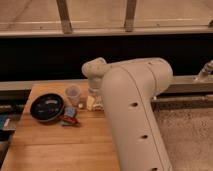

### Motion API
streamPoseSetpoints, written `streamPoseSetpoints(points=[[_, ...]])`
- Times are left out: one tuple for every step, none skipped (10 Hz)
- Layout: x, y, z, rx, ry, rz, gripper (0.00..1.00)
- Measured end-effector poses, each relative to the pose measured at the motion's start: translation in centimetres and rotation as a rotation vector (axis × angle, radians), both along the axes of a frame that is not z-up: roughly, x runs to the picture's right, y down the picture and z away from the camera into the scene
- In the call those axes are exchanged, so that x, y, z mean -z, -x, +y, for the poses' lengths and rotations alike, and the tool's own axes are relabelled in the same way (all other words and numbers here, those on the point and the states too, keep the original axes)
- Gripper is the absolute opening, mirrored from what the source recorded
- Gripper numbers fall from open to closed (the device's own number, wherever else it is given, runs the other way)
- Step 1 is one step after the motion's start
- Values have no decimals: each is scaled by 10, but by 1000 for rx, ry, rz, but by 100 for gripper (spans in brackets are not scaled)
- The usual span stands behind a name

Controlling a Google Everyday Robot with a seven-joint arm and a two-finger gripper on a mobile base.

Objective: Place the bottle in the ceramic bowl

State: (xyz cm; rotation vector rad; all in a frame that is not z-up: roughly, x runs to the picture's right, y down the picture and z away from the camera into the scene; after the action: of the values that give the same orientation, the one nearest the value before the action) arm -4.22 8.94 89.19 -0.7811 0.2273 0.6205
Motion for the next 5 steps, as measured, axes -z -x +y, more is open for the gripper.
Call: streamPoseSetpoints(points=[[-6, -11, 7, -35, 15, -8, 80], [-11, -17, 10, -65, 20, -16, 80], [-15, -23, 14, -91, 27, -24, 80], [-20, -23, 17, -105, 29, -31, 80], [-22, -23, 19, -112, 31, -38, 80]])
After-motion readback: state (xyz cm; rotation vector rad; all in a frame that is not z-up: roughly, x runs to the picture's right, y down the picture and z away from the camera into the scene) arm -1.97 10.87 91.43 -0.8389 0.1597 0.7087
